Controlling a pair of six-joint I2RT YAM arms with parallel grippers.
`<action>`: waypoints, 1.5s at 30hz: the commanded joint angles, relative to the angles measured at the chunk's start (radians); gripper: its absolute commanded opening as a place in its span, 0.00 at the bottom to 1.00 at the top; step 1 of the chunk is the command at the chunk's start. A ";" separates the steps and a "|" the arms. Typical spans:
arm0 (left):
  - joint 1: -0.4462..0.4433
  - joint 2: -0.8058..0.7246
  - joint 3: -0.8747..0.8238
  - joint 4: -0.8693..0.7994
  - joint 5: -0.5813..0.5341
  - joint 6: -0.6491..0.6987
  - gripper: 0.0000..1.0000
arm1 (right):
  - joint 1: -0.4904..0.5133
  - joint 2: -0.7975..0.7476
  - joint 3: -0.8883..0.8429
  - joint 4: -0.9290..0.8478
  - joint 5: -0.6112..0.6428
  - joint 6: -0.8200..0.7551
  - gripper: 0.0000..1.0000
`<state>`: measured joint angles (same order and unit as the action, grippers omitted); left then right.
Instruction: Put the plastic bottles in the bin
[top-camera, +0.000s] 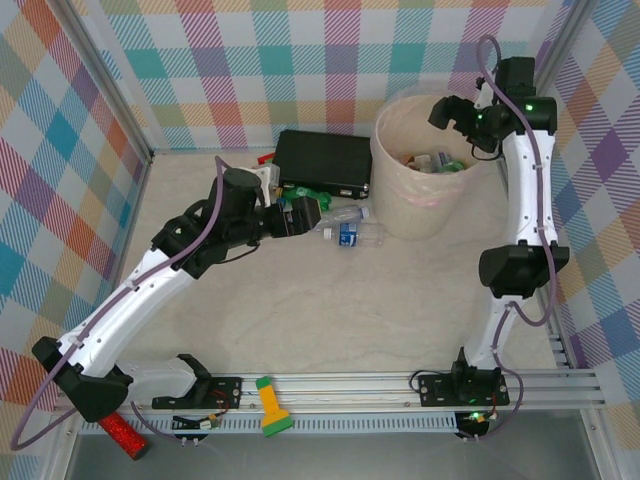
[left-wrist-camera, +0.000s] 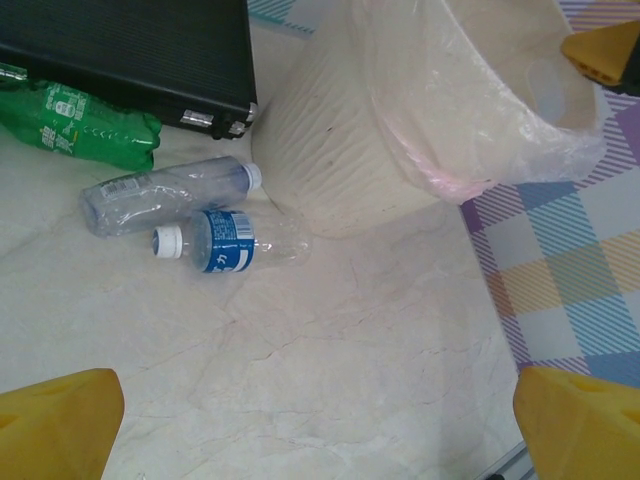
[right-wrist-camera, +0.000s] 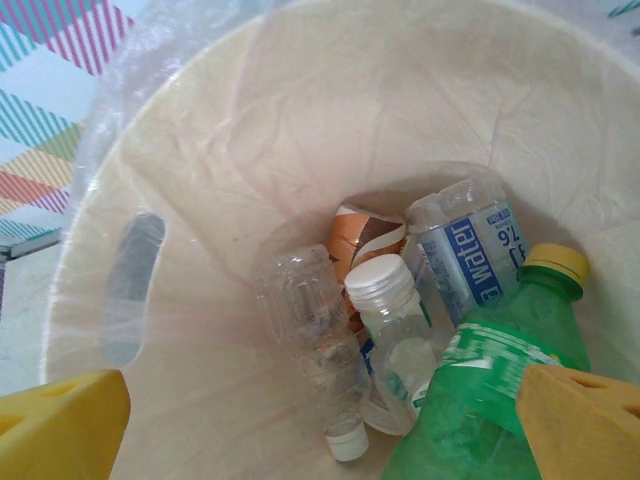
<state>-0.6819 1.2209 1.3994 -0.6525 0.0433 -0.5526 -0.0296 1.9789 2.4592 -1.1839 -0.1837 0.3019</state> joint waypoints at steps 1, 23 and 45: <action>0.011 0.011 0.009 0.010 0.015 0.020 1.00 | 0.005 -0.074 0.032 0.000 -0.030 0.006 0.99; 0.291 0.078 -0.086 -0.070 -0.147 0.064 1.00 | 0.308 -0.409 -0.410 0.222 -0.071 0.058 0.99; 0.773 0.461 -0.093 0.175 -0.044 0.122 1.00 | 0.529 -0.453 -0.525 0.271 -0.047 0.071 0.99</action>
<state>0.0505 1.6444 1.2659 -0.5198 -0.0662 -0.4438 0.4950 1.5620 1.9404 -0.9348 -0.2428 0.3618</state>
